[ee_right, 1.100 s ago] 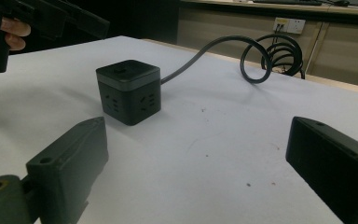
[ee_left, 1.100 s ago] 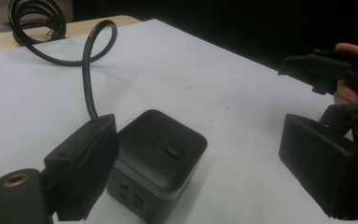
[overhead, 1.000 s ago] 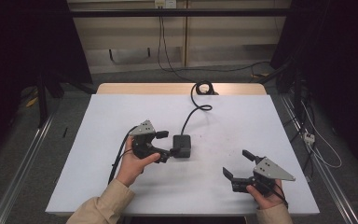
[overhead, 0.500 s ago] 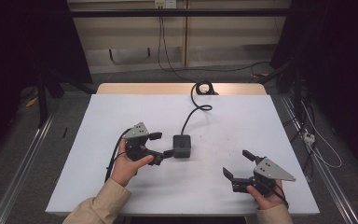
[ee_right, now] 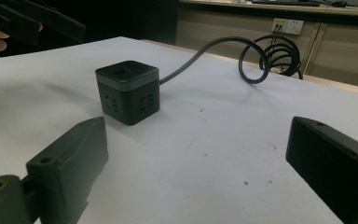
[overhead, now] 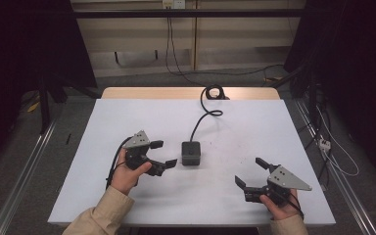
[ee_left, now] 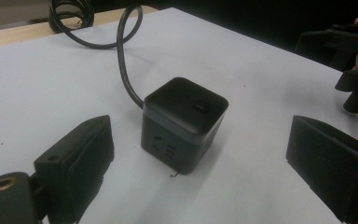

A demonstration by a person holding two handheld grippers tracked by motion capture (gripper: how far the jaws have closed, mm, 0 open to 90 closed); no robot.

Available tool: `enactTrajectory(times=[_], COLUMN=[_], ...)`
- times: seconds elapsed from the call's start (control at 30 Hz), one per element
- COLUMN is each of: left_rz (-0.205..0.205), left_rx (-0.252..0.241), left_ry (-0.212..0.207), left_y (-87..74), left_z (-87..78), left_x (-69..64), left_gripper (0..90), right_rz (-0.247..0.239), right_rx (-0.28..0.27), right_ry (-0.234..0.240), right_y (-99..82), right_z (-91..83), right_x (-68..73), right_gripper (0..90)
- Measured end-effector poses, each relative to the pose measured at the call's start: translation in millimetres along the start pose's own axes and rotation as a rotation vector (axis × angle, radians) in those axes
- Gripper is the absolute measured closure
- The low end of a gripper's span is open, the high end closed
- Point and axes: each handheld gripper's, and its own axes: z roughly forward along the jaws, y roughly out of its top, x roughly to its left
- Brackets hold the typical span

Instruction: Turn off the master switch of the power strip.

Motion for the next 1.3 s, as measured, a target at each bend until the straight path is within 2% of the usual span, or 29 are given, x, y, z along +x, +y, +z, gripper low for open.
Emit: enactTrajectory(times=[0.87, 1.1, 1.3], left_rz=[-0.026, -0.026, -0.016], left_rx=[0.006, 0.016, 0.043], left_ry=[0.061, 0.074, 0.085], left_y=[-15.9, -20.2, -26.5], left_z=[-30.5, -36.2, -41.3], left_x=[13.9, 17.0, 18.3], left_gripper=[7.3, 7.3, 7.3], right_rz=[0.001, 0.001, 0.004], right_rx=[0.002, -0.001, -0.001], right_ry=[-0.002, -0.003, -0.007], right_y=[-0.3, -0.2, -0.2], right_z=[-1.0, -1.1, -1.6], right_x=[-0.1, -0.8, -0.7], right_gripper=[5.3, 5.3, 5.3])
